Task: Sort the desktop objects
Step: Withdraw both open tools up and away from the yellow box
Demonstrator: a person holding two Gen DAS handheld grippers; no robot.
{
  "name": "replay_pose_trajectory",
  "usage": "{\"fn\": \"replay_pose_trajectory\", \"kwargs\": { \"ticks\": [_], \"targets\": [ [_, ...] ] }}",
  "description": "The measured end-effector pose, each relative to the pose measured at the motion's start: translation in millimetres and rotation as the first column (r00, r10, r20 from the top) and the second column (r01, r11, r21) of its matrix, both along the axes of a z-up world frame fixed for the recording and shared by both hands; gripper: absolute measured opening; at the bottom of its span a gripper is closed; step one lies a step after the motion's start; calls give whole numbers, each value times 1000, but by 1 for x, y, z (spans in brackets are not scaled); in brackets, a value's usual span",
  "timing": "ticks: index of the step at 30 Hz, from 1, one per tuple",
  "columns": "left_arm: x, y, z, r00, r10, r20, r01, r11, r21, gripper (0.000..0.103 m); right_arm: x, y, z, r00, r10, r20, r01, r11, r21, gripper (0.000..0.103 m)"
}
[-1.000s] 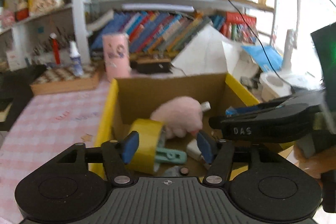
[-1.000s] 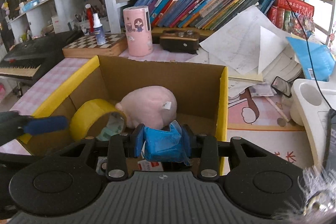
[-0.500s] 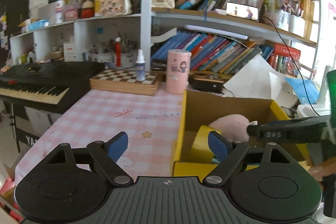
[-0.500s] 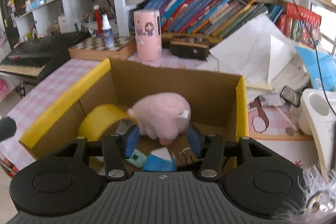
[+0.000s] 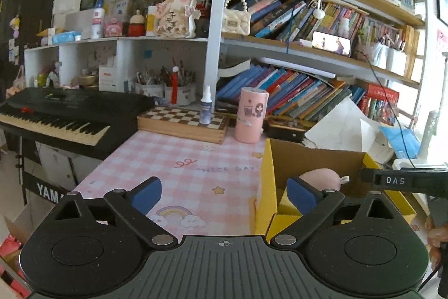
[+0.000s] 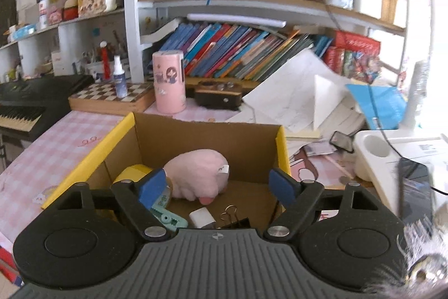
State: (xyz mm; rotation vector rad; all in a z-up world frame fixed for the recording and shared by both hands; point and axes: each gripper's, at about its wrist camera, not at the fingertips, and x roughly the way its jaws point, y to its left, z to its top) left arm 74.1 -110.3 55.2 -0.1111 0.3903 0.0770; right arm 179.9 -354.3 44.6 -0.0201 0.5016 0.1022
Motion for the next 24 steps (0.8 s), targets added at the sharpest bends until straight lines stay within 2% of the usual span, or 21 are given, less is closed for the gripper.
{"fn": "replay_pose_trajectory", "kwargs": {
  "ticks": [7,12,16,21,24],
  "targets": [
    [-29,22,3,1000,1,2,-1,1000,16,98,-50,25,9,998,-68,16,68,997,25,80],
    [-44,36,1,997,28,-66,-26,999,36,100,-92,39,12,993,-110,31,109,993,42,81],
    [-62,43,-7,996,22,-90,-17,998,57,100,-125,54,6,994,-114,0,113,992,52,81],
    [-79,38,-16,990,30,-140,-5,984,177,100,-160,75,-4,994,-103,-38,105,994,39,81],
    [-90,39,-21,985,-19,-170,43,989,140,100,-175,82,-9,991,-116,-66,118,992,36,82]
  ]
}}
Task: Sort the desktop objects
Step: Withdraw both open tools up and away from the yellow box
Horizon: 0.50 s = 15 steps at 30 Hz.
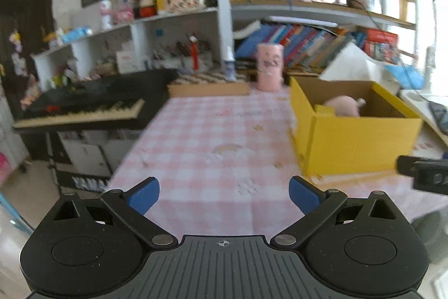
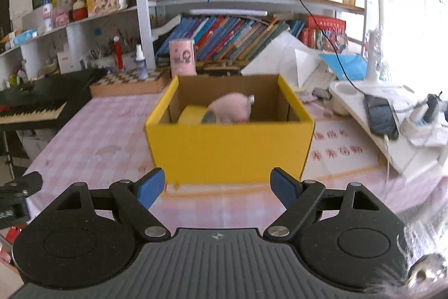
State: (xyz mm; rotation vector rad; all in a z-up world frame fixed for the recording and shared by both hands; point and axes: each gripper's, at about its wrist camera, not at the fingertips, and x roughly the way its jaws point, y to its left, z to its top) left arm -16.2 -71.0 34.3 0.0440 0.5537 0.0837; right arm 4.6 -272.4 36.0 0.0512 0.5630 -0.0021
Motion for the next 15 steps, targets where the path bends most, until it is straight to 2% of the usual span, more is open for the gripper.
{"fn": "replay_pose_trajectory", "kwargs": {
  "ticks": [4,15],
  "targets": [
    [-8,5,-3,999,-38,-20,37,999,-35,100,-16,10,-5,1000,-7,-26,6,1000,-11,83],
    [-20,10,-11,996,-69,-61,67,997,-40,100,-36,22,-15,996,-3,-86,3,1000,4,86]
  ]
}}
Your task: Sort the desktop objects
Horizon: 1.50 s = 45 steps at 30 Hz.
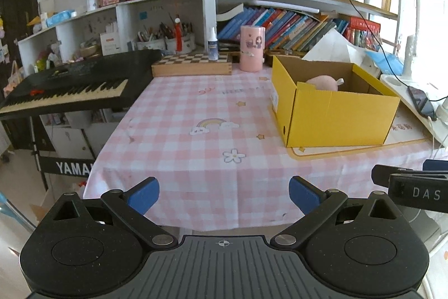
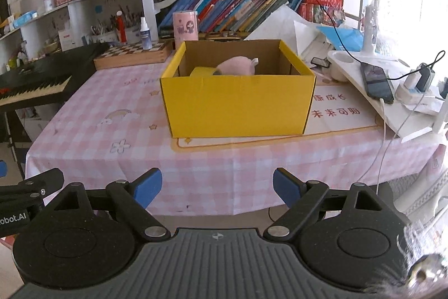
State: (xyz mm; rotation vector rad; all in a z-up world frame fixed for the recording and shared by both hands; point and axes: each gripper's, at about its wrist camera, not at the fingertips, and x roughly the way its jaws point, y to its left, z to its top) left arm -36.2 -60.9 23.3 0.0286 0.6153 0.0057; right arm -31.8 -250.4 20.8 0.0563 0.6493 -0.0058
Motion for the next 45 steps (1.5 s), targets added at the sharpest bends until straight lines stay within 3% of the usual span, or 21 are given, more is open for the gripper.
{"fn": "replay_pose_trajectory", "kwargs": {
  "ticks": [15,45],
  "targets": [
    [-3,7,-7,999,-12,-43,11,1000,-18,102,-4,6,-4,1000,11,-24,-11,1000,18,103],
    [0,8,-10,998,-19,-62,16,999,-46,102,-4,9,-11,998,18,-64,-17,1000,6,103]
  ]
}}
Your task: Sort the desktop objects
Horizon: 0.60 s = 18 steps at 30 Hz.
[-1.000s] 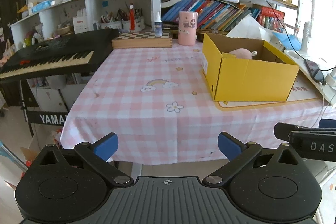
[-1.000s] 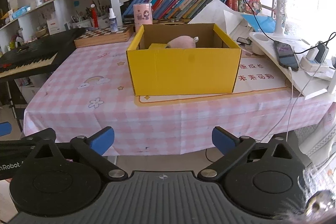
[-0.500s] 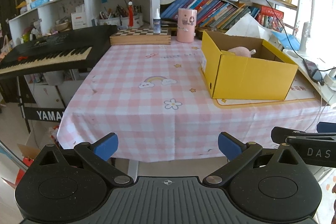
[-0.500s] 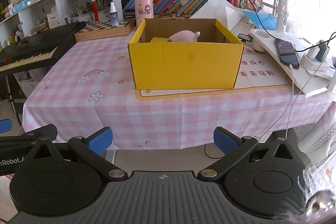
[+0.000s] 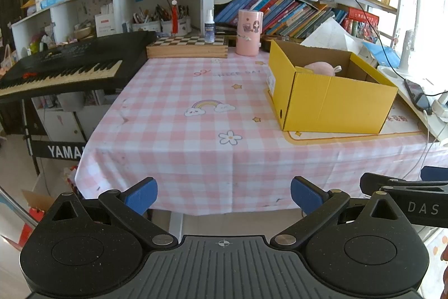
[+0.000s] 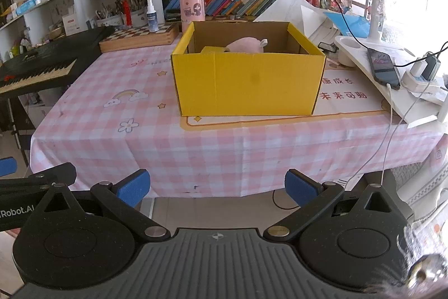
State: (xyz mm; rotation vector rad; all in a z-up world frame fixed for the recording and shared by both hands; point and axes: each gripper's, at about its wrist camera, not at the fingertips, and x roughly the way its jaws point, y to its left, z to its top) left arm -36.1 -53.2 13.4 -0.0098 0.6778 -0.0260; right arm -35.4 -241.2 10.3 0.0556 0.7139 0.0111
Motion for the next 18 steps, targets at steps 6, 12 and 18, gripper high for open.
{"fn": "replay_pose_trajectory", "kwargs": {
  "ticks": [6,12,18],
  "targets": [
    [0,-2,-1,1000,1,-2,-1,1000,-4,102,0,0,0,1000,1,-1,-1,1000,0,103],
    [-2,-3,-1,1000,-2,-5,2,1000,-4,102,-1,-1,-3,1000,-2,-7,2,1000,-1,103],
    [-3,-3,0,1000,-10,-2,10,1000,-18,102,-1,-1,-2,1000,-2,-8,2,1000,-1,103]
  ]
}}
